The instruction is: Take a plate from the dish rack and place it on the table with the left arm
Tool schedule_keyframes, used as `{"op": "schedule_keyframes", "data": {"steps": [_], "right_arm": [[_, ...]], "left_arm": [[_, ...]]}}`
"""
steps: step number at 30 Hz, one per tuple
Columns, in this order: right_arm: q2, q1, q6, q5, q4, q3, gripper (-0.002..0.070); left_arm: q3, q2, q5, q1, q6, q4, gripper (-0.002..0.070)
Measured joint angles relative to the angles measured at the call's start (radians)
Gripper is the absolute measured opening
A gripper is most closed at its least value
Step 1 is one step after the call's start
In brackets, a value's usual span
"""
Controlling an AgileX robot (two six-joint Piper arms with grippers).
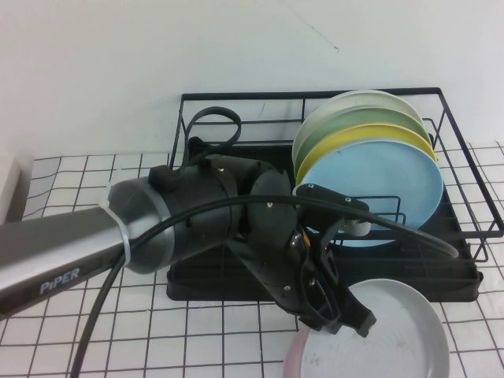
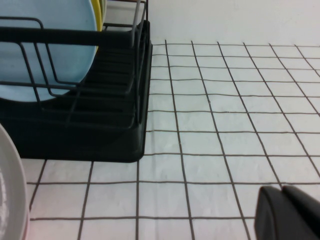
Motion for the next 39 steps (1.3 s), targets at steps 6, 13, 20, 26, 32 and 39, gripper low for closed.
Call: {"op": "schedule_keyframes", "data": {"steps": [6, 13, 20, 26, 32, 39], "right_arm": [[0.000, 0.000, 0.000, 0.000, 0.000, 0.000, -0.0001], [0.000, 0.000, 0.000, 0.000, 0.000, 0.000, -0.0001], [0.000, 0.000, 0.000, 0.000, 0.000, 0.000, -0.0001], [0.000, 0.000, 0.000, 0.000, 0.000, 0.000, -0.0001], [0.000, 0.000, 0.000, 0.000, 0.000, 0.000, -0.0001], [0.000, 0.000, 0.000, 0.000, 0.000, 0.000, -0.0001]], "left_arm": [[0.000, 0.010, 0.002, 0.004, 0.000, 0.000, 0.0095], [0.000, 0.021, 0.017, 0.004, 0.006, 0.064, 0.0305], [0.000, 0.021, 0.017, 0.004, 0.010, 0.165, 0.0427], [0.000, 0.011, 0.017, 0.004, 0.010, 0.231, 0.0428], [0.000, -0.121, -0.001, -0.022, 0.010, 0.270, 0.0215], [0.065, -0.351, -0.045, -0.041, 0.030, 0.254, 0.0013]]}}
